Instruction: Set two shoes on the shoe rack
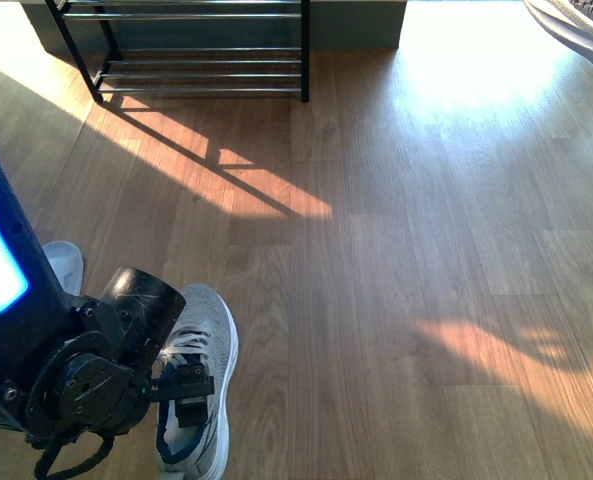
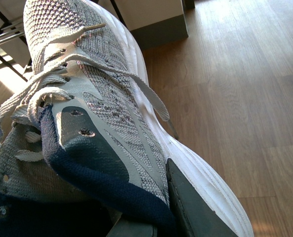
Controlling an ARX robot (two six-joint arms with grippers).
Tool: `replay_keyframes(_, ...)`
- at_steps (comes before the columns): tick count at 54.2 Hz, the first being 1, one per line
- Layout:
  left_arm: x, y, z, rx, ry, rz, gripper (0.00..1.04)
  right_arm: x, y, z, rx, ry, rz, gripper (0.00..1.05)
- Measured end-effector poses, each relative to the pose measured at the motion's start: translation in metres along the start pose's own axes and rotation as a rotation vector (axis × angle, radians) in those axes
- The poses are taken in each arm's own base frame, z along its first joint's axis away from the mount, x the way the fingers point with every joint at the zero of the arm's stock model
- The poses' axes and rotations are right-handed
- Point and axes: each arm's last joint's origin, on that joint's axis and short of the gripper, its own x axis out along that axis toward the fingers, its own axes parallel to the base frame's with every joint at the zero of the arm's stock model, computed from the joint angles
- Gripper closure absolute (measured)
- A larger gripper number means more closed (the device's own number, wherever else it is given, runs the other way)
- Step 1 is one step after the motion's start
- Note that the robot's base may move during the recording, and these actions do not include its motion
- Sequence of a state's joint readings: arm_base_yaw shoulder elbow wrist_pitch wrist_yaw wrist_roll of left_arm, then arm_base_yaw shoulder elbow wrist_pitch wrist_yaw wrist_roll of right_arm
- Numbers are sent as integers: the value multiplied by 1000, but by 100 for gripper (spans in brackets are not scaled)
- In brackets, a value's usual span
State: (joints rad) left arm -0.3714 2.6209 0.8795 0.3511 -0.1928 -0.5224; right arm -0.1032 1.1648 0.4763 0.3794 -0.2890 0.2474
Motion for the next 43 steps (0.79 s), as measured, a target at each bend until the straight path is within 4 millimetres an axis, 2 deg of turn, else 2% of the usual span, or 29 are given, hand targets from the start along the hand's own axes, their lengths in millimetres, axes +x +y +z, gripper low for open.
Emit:
replay_keyframes(18,39,-3,-2,-11,47,-1,10,0,0,0,0,0,0,103)
replay_keyframes(24,50,3,4,-29,50,6,31,0,0,0,0,0,0,103)
replay_keyframes(32,53,1,8,-13,46,-11,59,0,0,0,0,0,0,103)
replay_keyframes(43,54,2,10,-17,31,-12,83,0,0,0,0,0,0,103)
